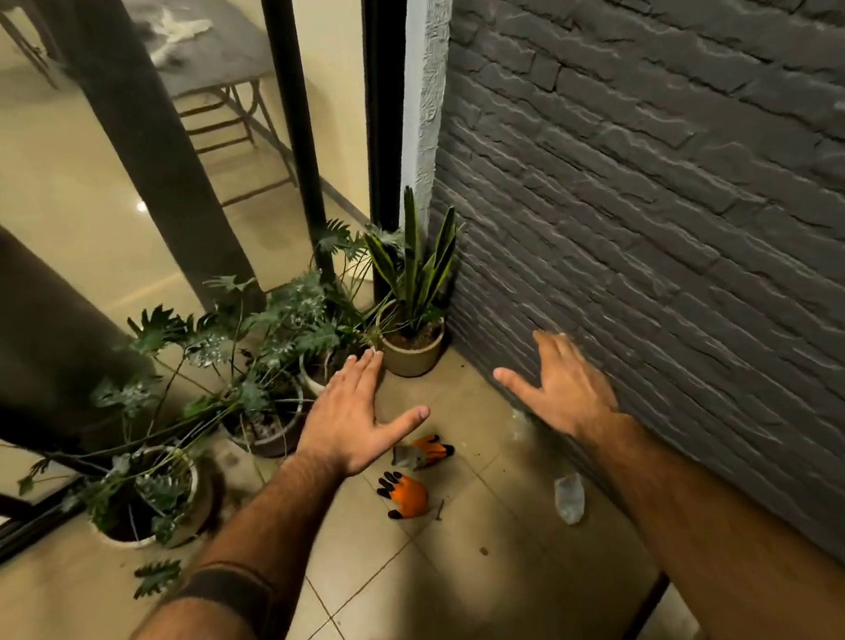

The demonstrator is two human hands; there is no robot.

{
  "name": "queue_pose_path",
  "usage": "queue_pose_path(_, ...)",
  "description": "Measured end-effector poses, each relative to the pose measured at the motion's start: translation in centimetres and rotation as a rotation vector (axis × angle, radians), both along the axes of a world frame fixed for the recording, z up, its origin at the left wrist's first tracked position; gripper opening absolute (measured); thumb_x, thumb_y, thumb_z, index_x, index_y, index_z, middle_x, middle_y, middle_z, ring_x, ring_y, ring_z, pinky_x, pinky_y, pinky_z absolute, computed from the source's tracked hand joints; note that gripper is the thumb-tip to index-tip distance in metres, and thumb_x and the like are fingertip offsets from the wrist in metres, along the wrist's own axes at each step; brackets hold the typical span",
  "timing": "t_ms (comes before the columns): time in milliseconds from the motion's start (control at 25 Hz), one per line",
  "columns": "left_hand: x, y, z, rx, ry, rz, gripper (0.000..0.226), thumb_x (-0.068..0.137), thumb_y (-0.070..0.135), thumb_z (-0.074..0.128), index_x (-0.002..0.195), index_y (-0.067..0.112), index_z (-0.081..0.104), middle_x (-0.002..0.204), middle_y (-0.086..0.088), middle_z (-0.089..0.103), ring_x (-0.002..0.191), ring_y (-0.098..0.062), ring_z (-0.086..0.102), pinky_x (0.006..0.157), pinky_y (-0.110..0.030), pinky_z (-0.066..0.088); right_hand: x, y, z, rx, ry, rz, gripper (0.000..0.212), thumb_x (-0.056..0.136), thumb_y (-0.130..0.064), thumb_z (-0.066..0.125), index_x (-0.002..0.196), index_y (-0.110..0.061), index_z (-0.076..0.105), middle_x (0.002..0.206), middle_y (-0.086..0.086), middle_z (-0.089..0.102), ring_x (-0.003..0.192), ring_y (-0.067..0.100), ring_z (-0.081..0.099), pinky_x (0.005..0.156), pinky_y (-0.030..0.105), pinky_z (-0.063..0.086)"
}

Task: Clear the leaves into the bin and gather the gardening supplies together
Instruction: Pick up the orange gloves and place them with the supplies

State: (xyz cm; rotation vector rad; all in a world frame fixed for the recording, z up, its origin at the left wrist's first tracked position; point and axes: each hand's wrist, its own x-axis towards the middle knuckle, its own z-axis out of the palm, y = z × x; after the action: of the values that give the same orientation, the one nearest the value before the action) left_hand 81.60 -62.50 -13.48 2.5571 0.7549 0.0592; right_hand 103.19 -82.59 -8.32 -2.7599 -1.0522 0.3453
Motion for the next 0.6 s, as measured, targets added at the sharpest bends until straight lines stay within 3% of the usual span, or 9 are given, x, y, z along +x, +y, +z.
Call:
queue_pose_path(360,5.3,-3.9,-6.1,-0.080,0.050,0.224,0.116,0.074,0.098,0.028,0.162,0.025,0.009,0.169,0.001,0.012,0.155,-0.016,0.010,0.117,-0.028,0.002,8.4,1.2,-9.0,0.044,0.237,0.076,0.097,0.088,-0.075,0.050,0.158,-0.011,0.027,0.162,0.015,0.030,0.148,0.032,0.031,0.118,0.049,0.032)
queue_pose_path(600,9.7,-4.6,-18.2,-0.238,0.108,0.278,0.110,0.076,0.094,0.037,0.161,0.030,0.008,0.168,0.002,0.015,0.153,-0.016,0.018,0.120,-0.034,0.017,11.0,3.0,-21.4,0.078,0.310,0.110,0.088,0.091,-0.069,0.052,0.156,-0.014,0.029,0.160,0.010,0.034,0.143,0.028,0.039,0.112,0.042,0.036)
